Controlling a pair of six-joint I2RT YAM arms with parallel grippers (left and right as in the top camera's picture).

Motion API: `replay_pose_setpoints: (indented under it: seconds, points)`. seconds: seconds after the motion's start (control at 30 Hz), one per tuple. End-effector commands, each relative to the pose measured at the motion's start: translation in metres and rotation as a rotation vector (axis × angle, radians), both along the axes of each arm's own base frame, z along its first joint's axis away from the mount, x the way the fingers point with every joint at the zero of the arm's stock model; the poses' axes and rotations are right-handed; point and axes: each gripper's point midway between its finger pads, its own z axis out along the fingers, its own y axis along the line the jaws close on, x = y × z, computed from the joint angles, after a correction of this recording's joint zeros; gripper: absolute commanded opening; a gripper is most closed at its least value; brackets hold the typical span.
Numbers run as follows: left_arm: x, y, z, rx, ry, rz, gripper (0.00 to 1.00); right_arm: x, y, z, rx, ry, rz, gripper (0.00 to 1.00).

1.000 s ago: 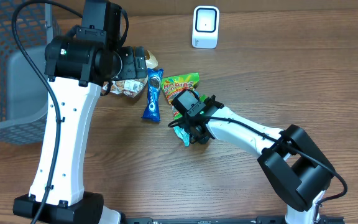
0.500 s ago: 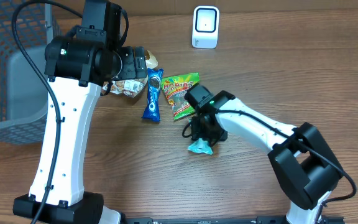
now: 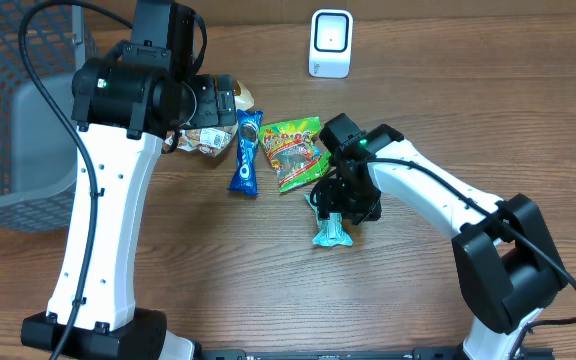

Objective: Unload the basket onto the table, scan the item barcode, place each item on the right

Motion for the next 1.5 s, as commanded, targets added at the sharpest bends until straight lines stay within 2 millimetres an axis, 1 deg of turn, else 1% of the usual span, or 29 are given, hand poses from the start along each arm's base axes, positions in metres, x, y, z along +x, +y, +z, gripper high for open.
replay_pose_setpoints:
  seconds: [0.0, 0.1, 0.2, 0.23, 0.33, 0.43, 0.57, 0.6, 0.7, 0.8, 0.9, 1.0, 1.1, 1.2, 1.23, 1.3, 1.4, 1.47]
  points:
    - [0.001, 0.0, -0.002, -0.011, 0.006, 0.008, 0.99, -0.012, 0.019, 0.011, 0.053, -0.003, 0.012, 0.7]
    - [0.001, 0.0, -0.002, -0.011, 0.006, 0.008, 0.99, -0.024, 0.016, -0.007, -0.003, -0.012, 0.033, 0.68]
    - [0.001, 0.0, -0.002, -0.011, 0.006, 0.008, 1.0, -0.027, 0.002, -0.02, -0.084, -0.036, 0.031, 0.64]
    - [0.001, 0.0, -0.002, -0.011, 0.006, 0.008, 1.0, -0.027, -0.004, -0.023, -0.114, -0.047, 0.032, 0.61]
    - [0.001, 0.0, -0.002, -0.011, 0.006, 0.008, 1.0, -0.025, -0.012, -0.024, -0.157, -0.06, 0.033, 0.57]
    - [0.001, 0.0, -0.002, -0.011, 0.006, 0.008, 1.0, -0.024, -0.012, -0.024, -0.155, -0.067, 0.032, 0.51]
    - [0.001, 0.0, -0.002, -0.011, 0.005, 0.008, 1.0, -0.022, -0.012, -0.025, -0.158, -0.078, 0.032, 0.29]
    - [0.001, 0.0, -0.002, -0.011, 0.005, 0.008, 1.0, -0.02, -0.013, -0.025, -0.164, -0.084, 0.031, 0.27]
    - [0.001, 0.0, -0.002, -0.011, 0.006, 0.008, 1.0, -0.015, -0.016, -0.025, -0.183, -0.111, 0.029, 0.23]
    - [0.001, 0.0, -0.002, -0.011, 0.005, 0.008, 1.0, -0.009, -0.016, -0.019, -0.188, -0.141, 0.043, 0.15]
    - [0.002, 0.0, -0.002, -0.011, 0.005, 0.008, 1.0, 0.0, -0.014, -0.004, -0.18, -0.188, 0.076, 0.04]
    - [0.002, -0.001, -0.002, -0.012, 0.003, 0.008, 1.0, 0.01, -0.019, 0.022, -0.205, -0.265, 0.08, 0.04]
    - [0.002, -0.001, -0.002, -0.012, 0.001, 0.008, 1.0, 0.017, -0.017, 0.053, -0.167, -0.356, 0.161, 0.04]
    - [0.002, -0.001, -0.002, -0.012, 0.001, 0.008, 1.0, 0.017, -0.016, 0.09, -0.114, -0.463, 0.257, 0.04]
    - [0.003, -0.001, -0.002, -0.012, 0.0, 0.008, 1.0, 0.016, -0.017, 0.096, -0.106, -0.481, 0.274, 0.04]
    - [0.003, -0.001, -0.001, -0.013, -0.002, 0.008, 1.0, 0.014, -0.019, 0.116, -0.082, -0.541, 0.326, 0.04]
    - [0.004, -0.001, -0.001, -0.014, -0.006, 0.008, 1.0, 0.009, -0.022, 0.14, -0.055, -0.611, 0.367, 0.04]
    - [0.004, -0.001, 0.0, -0.014, -0.009, 0.008, 1.0, 0.003, -0.021, 0.152, -0.022, -0.644, 0.423, 0.04]
